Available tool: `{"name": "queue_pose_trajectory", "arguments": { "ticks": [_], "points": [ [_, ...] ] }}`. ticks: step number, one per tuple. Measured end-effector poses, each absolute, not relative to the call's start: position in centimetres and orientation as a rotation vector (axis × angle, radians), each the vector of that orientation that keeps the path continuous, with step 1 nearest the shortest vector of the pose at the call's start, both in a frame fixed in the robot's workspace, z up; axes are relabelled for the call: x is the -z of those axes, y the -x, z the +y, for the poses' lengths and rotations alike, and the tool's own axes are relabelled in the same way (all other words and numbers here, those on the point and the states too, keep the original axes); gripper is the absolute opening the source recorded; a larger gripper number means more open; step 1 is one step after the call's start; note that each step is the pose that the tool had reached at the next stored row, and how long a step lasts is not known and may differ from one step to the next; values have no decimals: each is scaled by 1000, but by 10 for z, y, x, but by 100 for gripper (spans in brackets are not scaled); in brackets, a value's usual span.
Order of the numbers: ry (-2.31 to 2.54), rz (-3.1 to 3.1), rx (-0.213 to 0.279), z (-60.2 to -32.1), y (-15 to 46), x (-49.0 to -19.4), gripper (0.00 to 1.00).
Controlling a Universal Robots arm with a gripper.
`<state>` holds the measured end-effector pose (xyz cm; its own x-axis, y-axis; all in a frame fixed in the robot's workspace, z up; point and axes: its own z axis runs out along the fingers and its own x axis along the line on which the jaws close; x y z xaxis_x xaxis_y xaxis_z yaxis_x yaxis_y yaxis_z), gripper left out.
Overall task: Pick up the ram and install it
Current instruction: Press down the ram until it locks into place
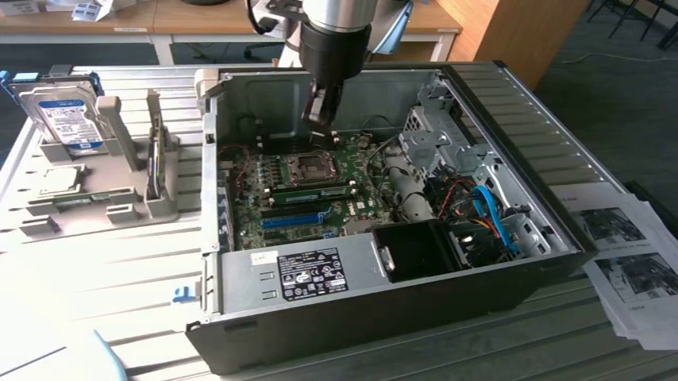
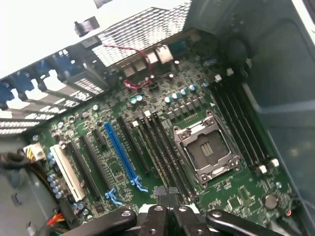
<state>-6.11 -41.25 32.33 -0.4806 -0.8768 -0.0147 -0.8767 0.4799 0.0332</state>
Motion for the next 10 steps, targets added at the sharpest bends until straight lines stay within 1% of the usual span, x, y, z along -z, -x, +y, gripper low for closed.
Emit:
{"name": "queue_pose_trajectory", "arguments": {
  "ticks": [10],
  "points": [
    [-1349, -2836, 57, -413, 61, -323, 9]
  ]
}}
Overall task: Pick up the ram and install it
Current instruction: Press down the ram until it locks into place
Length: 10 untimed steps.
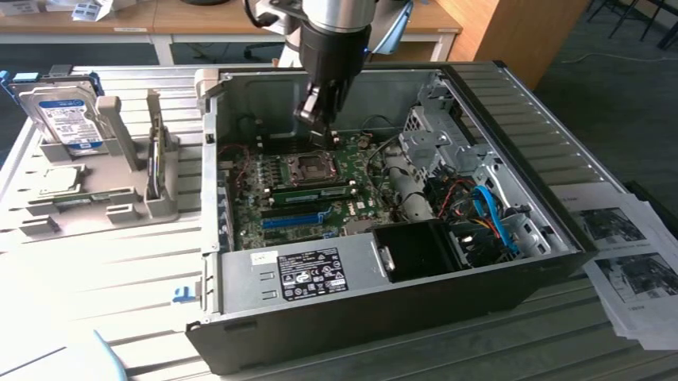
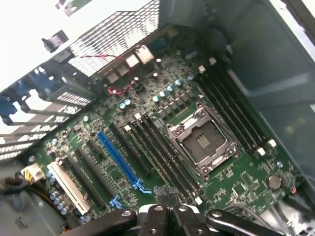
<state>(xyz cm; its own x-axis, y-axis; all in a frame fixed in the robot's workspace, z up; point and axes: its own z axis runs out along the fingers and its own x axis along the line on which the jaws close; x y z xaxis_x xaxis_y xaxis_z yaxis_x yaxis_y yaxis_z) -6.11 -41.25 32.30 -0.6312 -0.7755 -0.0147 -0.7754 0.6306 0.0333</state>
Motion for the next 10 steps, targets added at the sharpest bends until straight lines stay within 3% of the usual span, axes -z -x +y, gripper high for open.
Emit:
{"name": "queue_pose_trajectory", "arguments": {
  "ticks": [10],
  "points": [
    [-1110, -2940, 57, -413, 61, -323, 9]
  ]
}}
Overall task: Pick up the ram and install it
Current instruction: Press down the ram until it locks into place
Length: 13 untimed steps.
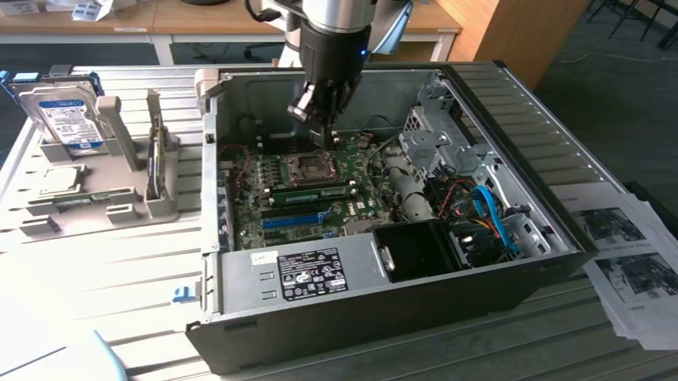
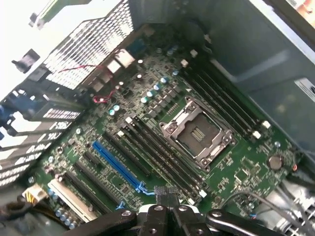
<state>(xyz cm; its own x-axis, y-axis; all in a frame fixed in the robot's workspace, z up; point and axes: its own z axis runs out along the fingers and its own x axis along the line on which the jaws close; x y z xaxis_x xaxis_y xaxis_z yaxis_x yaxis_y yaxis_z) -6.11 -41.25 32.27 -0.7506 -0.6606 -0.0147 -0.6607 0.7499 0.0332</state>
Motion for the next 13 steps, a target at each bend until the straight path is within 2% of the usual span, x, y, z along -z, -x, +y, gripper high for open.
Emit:
{"name": "queue_pose_trajectory", "arguments": {
  "ticks": [13],
  "points": [
    [775, 3038, -56, -413, 61, -322, 9]
  ]
}}
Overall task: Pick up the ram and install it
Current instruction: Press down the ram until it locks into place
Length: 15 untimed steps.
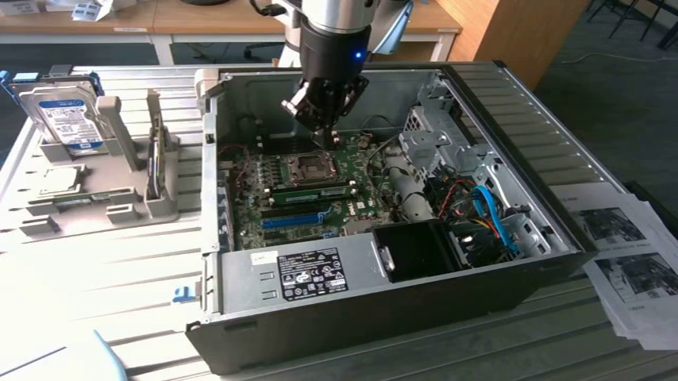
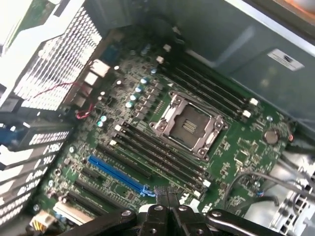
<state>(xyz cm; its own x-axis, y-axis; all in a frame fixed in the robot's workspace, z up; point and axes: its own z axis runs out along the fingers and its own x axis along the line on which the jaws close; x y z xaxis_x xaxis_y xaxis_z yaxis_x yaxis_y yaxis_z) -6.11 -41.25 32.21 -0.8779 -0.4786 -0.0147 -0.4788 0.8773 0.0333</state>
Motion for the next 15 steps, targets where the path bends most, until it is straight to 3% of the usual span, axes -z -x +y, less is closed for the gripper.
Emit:
{"name": "queue_pose_trajectory", "arguments": {
  "ticks": [15],
  "points": [
    [353, 3110, -54, -413, 61, -321, 9]
  ]
}}
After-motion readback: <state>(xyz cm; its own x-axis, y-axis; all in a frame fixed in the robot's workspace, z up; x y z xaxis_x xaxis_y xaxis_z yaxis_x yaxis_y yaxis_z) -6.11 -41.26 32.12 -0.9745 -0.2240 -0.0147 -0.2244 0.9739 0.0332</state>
